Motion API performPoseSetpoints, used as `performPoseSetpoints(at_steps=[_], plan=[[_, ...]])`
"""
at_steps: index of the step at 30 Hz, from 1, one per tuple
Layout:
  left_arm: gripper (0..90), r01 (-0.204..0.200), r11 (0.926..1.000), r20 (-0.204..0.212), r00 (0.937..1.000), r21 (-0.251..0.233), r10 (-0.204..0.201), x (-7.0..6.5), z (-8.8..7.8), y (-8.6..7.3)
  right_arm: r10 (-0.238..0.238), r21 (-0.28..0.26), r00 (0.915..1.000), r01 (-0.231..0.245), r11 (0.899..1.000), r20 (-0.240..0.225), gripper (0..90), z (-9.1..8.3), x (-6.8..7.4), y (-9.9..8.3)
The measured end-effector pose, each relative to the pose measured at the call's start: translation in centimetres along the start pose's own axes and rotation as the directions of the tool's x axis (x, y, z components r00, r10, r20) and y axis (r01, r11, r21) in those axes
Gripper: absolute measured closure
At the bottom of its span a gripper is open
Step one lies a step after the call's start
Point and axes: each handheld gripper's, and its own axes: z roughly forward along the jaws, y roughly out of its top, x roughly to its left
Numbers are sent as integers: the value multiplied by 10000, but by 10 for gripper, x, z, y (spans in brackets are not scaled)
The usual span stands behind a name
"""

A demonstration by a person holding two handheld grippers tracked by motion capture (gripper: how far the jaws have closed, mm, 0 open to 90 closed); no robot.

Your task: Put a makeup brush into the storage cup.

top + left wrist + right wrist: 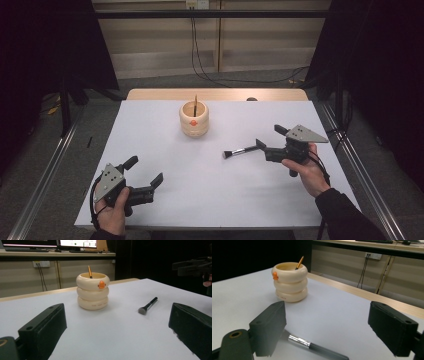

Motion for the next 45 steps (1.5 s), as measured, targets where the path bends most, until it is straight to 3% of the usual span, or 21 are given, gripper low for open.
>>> performPoseSetpoints(at_steps=[4, 6, 9, 14, 18, 25, 30, 31, 37, 40, 45], plan=[[13, -40, 10000, -28, 10000, -26, 40, 0, -1, 0, 1, -142, 9993, -7, 9999, -371, 167, 7, -3, 7], [13, -62, 10000, -80, 9999, 27, 62, 1, -1, 0, -54, -19, 9952, 52, 10000, -978, 168, 11, -5, 10], [14, -25, 10000, -35, 10000, -48, 25, 1, -1, 0, 28, 86, 9898, -16, 10000, -1426, 127, 17, -6, 15], [14, 24, 10000, -56, 10000, -70, -24, 2, -1, 0, 25, 269, 9880, 17, 9996, -1547, 112, 25, -9, 24], [14, -15, 10000, -46, 10000, -56, 14, 2, -1, 0, -413, 239, 9851, 459, 9987, -1670, 84, 32, -11, 29], [14, -32, 10000, -52, 10000, -59, 32, 2, -2, 0, -297, -159, 9881, 276, 9995, -1509, 64, 45, -18, 31], [14, -28, 10000, -51, 10000, -59, 28, 2, -1, 0, -231, -128, 9857, 212, 9997, -1667, 60, 54, -26, 36], [14, -46, 10000, -70, 10000, -41, 46, 2, -1, 0, -304, -111, 9879, 290, 9995, -1519, 60, 56, -27, 38], [14, -59, 10000, -67, 10000, -43, 58, 5, -1, -1, -534, 518, 9900, 606, 9968, -1309, 88, 67, -37, 45], [14, -25, 10000, -68, 10000, 11, 25, 5, -1, -2, -906, 831, 9853, 1034, 9912, -1451, 131, 72, -37, 43], [14, -87, 9999, -71, 9999, 65, 88, 5, 0, -2, -955, 1742, 9742, 1322, 9758, -2044, 121, 80, -34, 40]])
